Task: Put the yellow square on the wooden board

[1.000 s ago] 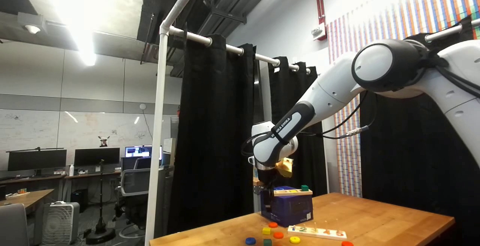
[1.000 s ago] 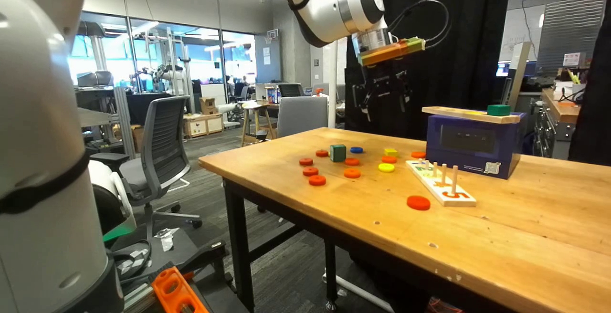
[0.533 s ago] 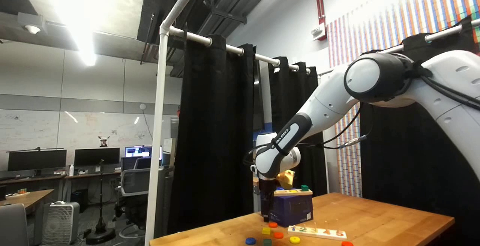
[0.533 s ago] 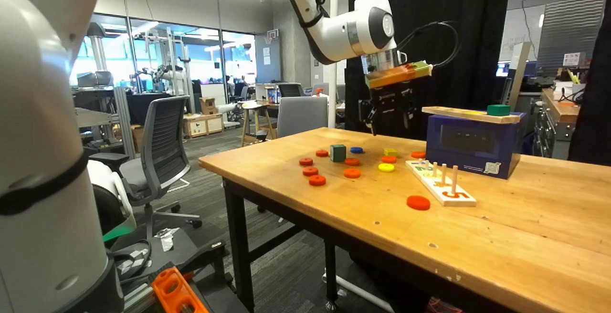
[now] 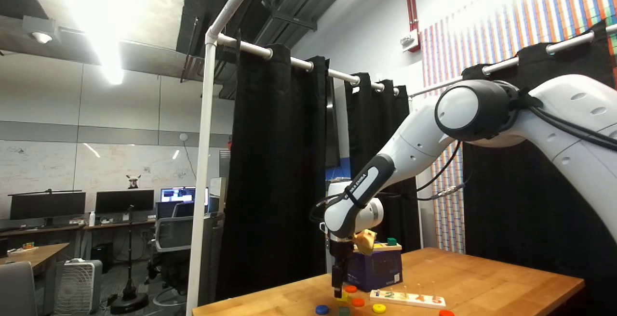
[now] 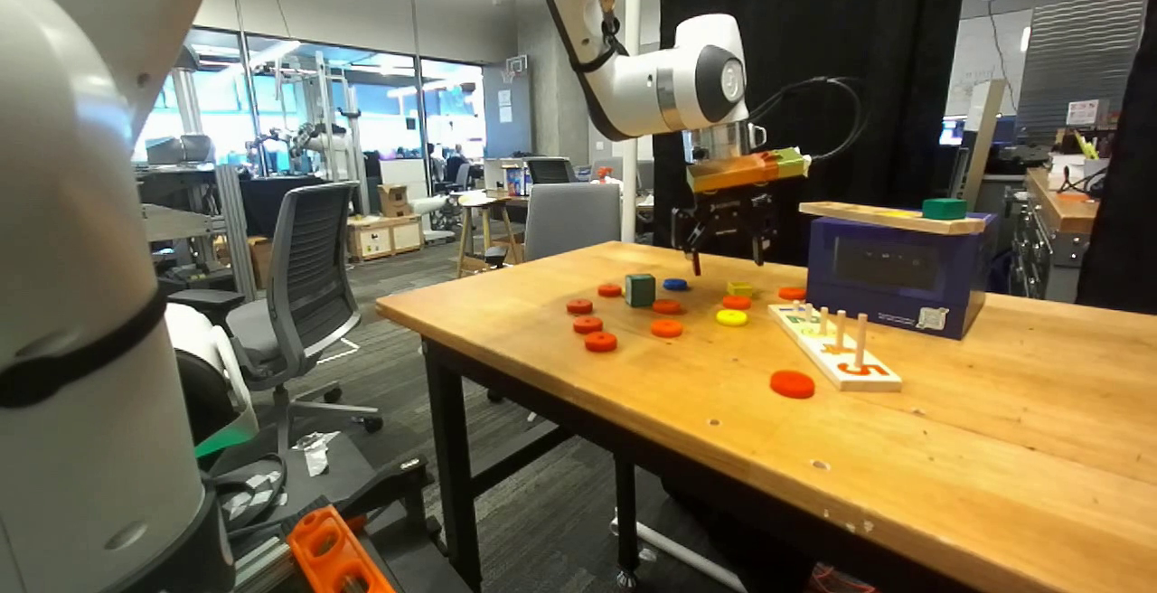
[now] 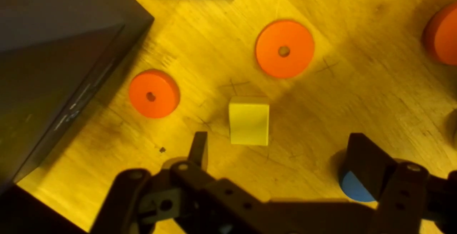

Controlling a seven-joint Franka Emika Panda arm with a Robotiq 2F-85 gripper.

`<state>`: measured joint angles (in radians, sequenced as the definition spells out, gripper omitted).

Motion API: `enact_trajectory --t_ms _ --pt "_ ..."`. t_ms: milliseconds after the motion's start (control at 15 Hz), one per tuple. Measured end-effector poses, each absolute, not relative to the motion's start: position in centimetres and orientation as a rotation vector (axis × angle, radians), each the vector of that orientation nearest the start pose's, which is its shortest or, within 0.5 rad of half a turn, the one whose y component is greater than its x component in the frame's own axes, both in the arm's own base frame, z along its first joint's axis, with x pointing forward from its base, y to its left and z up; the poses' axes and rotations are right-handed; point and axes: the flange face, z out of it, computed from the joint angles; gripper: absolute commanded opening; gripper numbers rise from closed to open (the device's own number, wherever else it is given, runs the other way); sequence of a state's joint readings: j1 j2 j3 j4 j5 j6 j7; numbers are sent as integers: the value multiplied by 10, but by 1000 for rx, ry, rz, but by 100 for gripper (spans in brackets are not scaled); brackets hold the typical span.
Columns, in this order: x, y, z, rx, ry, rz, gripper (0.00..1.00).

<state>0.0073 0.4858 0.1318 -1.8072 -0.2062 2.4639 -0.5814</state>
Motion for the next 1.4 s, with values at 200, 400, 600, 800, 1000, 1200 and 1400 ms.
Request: enact_trajectory --t_ms 200,400,600,800,1000,1200,1400 --pt "665 83 283 -2960 -1333 -233 100" --pt "668 77 273 -2960 -1323 -220 100" --pt "672 70 267 -2963 -1313 -216 73" --pt "677 65 266 -2963 -1305 -224 49" --pt "682 65 270 -2956 -1300 -245 27" --pt "684 66 271 -2950 -1295 -256 8" --pt "687 66 275 -2950 -1290 -268 10"
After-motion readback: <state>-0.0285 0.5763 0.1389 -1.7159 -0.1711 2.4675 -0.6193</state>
